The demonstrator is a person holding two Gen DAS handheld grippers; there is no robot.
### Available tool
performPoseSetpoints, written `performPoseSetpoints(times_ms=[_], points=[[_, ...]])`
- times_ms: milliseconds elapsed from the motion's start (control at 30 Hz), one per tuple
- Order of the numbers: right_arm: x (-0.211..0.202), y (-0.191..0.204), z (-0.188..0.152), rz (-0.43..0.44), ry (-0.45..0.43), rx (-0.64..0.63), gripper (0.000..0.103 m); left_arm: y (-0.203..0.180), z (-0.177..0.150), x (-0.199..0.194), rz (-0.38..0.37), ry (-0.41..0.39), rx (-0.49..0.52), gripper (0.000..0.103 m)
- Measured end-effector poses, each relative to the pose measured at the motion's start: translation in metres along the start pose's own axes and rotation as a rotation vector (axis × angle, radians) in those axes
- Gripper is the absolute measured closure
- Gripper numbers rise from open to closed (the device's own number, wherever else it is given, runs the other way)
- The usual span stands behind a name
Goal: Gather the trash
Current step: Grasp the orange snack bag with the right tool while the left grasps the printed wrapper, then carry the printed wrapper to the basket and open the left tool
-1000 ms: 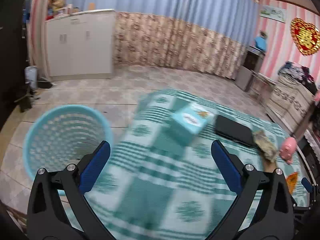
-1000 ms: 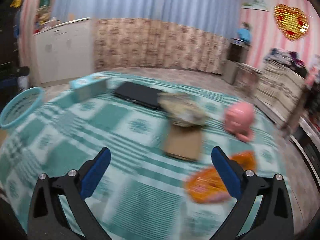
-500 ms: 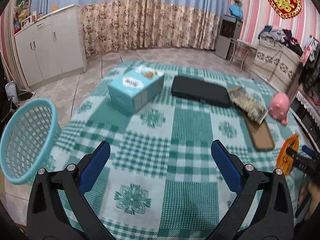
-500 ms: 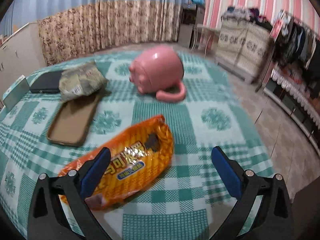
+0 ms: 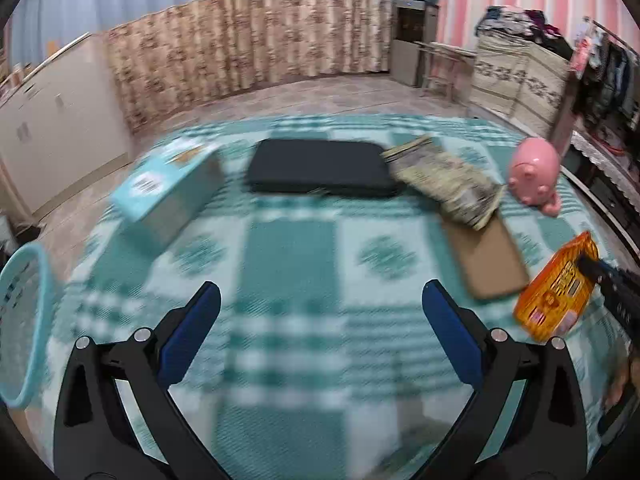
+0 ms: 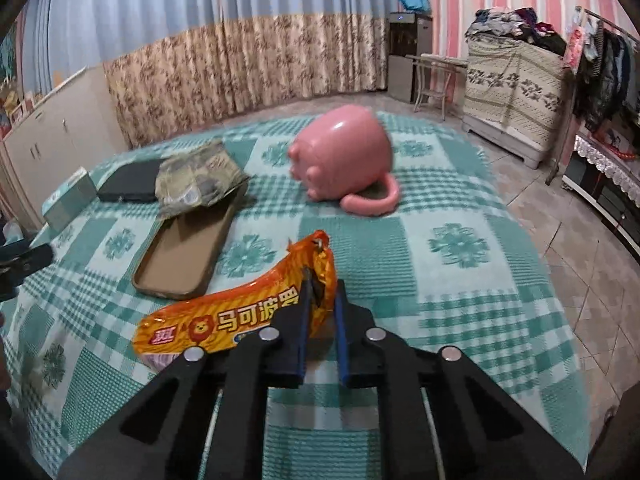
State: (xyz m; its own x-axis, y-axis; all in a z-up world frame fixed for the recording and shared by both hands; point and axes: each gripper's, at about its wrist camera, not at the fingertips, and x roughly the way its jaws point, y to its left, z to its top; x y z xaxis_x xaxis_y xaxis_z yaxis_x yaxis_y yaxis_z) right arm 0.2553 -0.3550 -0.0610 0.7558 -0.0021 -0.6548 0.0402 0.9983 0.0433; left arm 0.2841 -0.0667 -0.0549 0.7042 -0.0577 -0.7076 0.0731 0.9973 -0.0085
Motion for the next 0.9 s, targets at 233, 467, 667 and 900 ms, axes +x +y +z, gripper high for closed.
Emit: performPoseSetpoints(times_ms=[233, 467, 667, 900], points=[[-0.003, -0.023, -0.008, -0.028, 0.012, 0.017, 0.091, -0.047, 0.033, 0.052, -0.095, 0.035, -0.027, 0.006], [0.000, -0.026, -0.009, -0.021, 0.019, 0.018, 0.091, -0.072, 0.059, 0.091, -0.138, 0.054, -0.074, 0.012], [0.005, -0.026, -0.008, -0.028, 0.041, 0.019, 0.091, -0.077, 0.063, 0.112, -0.187, 0.123, -0.052, 0.055], [0.005, -0.020, -0.008, -0.015, 0.046, 0.001, 0.091, -0.073, 0.065, 0.088, -0.231, 0.084, -0.008, 0.098]])
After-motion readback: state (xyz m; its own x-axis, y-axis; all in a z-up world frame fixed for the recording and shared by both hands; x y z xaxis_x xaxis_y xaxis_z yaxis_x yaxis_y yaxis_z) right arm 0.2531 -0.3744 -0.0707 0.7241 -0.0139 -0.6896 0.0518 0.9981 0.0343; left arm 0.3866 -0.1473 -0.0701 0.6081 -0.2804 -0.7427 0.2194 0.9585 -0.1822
